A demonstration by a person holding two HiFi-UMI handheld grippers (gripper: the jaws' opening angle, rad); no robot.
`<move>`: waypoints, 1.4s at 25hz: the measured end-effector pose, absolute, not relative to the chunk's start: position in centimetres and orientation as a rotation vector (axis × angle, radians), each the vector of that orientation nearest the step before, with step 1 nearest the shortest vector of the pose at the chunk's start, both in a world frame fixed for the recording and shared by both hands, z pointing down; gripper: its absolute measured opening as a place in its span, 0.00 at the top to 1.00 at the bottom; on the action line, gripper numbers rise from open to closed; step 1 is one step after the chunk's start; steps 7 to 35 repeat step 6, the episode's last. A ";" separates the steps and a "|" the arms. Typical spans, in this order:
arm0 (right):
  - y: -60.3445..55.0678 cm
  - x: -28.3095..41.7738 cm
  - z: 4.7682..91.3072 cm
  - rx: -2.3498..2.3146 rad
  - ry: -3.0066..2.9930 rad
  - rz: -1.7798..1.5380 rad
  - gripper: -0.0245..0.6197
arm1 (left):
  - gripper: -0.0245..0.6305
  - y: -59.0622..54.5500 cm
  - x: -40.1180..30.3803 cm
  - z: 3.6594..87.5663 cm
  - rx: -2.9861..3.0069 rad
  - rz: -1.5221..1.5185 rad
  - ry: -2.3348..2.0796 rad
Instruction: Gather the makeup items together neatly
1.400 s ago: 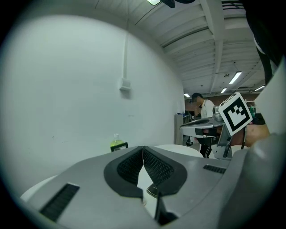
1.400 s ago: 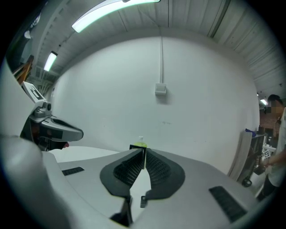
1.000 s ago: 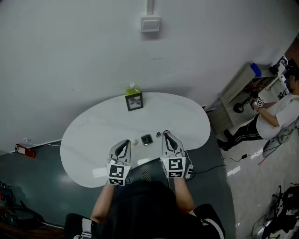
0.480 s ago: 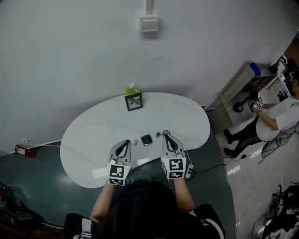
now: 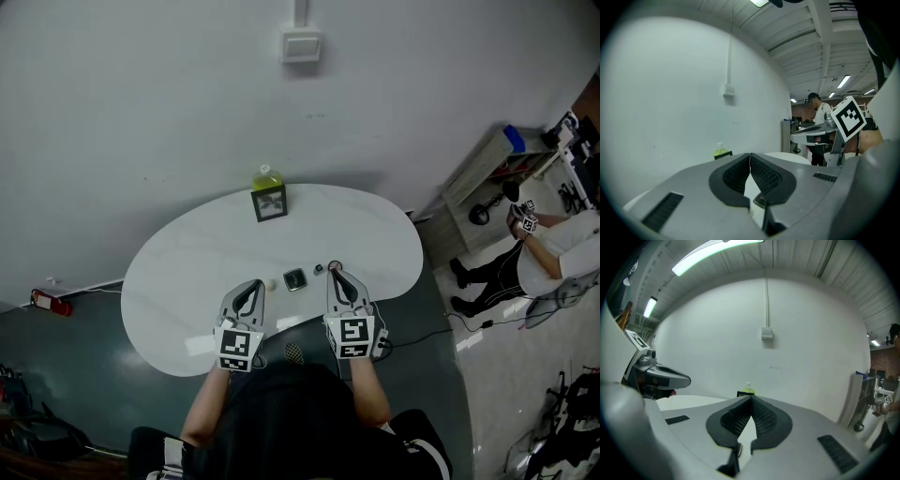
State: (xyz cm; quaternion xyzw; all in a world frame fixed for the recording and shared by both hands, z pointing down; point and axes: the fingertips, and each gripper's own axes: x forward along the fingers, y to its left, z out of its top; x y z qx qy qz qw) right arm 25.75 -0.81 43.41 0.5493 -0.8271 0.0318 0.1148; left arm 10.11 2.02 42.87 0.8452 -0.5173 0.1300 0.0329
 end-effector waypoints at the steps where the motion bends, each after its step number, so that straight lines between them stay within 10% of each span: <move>1: -0.8 25.8 43.4 1.609 -2.423 0.093 0.91 | 0.93 2.0 10.1 42.8 2.601 0.400 -1.592; 35: -0.7 25.6 43.3 1.608 -2.435 0.110 0.91 | 0.93 2.0 10.1 42.9 2.601 0.402 -1.591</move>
